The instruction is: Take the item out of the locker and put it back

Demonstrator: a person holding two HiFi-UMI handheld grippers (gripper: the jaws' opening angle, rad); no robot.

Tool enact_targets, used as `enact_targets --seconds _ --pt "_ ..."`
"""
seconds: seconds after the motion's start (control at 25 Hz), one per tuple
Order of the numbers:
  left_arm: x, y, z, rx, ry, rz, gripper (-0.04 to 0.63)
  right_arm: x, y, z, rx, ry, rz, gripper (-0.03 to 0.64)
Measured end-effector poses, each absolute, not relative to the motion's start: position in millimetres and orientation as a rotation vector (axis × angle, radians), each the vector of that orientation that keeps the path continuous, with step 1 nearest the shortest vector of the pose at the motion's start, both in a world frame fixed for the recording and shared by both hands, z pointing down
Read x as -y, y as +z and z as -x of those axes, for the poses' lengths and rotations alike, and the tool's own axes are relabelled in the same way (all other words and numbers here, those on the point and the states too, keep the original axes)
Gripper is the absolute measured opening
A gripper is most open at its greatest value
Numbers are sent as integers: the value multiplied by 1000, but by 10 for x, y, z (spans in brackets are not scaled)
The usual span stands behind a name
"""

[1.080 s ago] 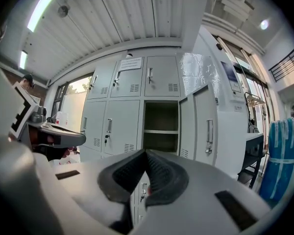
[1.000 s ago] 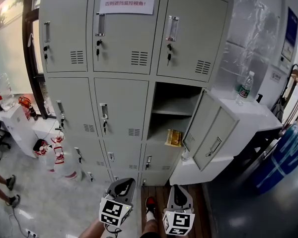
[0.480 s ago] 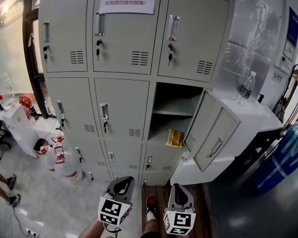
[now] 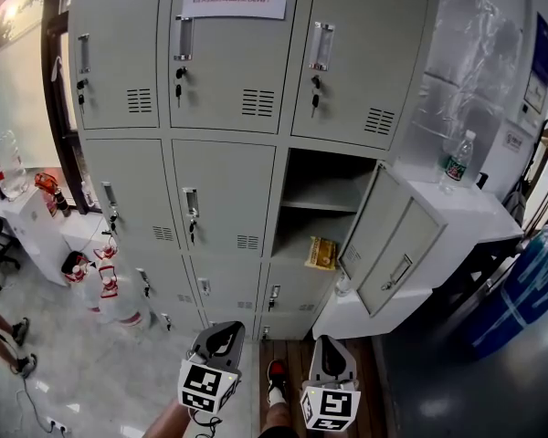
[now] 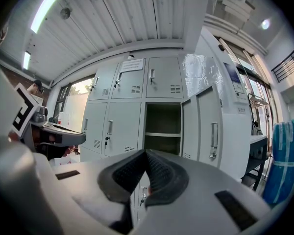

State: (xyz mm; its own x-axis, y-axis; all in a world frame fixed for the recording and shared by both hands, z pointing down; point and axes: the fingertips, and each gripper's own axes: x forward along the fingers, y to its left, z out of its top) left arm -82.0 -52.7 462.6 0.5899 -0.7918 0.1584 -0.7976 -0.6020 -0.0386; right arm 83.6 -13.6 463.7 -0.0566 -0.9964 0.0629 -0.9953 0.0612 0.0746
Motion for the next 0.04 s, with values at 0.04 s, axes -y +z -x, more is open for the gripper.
enact_targets --seconds 0.04 --pt "537 4626 822 1387 247 -2768 21 144 4636 -836 2216 -18 -2087 17"
